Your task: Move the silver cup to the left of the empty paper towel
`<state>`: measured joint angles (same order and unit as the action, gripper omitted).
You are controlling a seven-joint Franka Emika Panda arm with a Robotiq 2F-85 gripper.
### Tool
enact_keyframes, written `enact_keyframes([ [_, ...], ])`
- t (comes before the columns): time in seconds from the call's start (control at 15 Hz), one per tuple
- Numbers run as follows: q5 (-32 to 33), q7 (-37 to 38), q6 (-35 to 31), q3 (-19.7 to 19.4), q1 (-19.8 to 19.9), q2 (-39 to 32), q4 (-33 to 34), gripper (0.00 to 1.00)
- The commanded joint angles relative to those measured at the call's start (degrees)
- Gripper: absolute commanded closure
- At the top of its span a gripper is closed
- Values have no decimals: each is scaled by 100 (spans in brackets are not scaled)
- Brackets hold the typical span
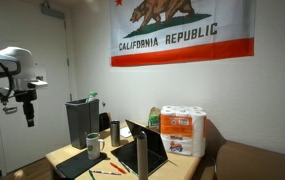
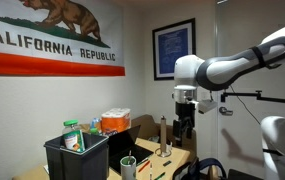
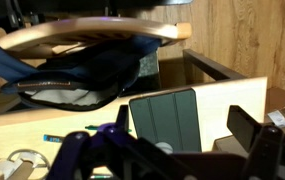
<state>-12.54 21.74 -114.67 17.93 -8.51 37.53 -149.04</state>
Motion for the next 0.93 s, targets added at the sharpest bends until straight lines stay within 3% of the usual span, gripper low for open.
enact_keyframes([
  [0.0,505,-383,-470,-188,288,-1218,707,0],
  [0.27,1200,-630,-908,-352,447,-2609,1733,0],
  [0.53,1767,-656,-930,-545,362,-3989,3087,0],
  [0.87,1983,-676,-777,-833,141,-5303,4712,0],
])
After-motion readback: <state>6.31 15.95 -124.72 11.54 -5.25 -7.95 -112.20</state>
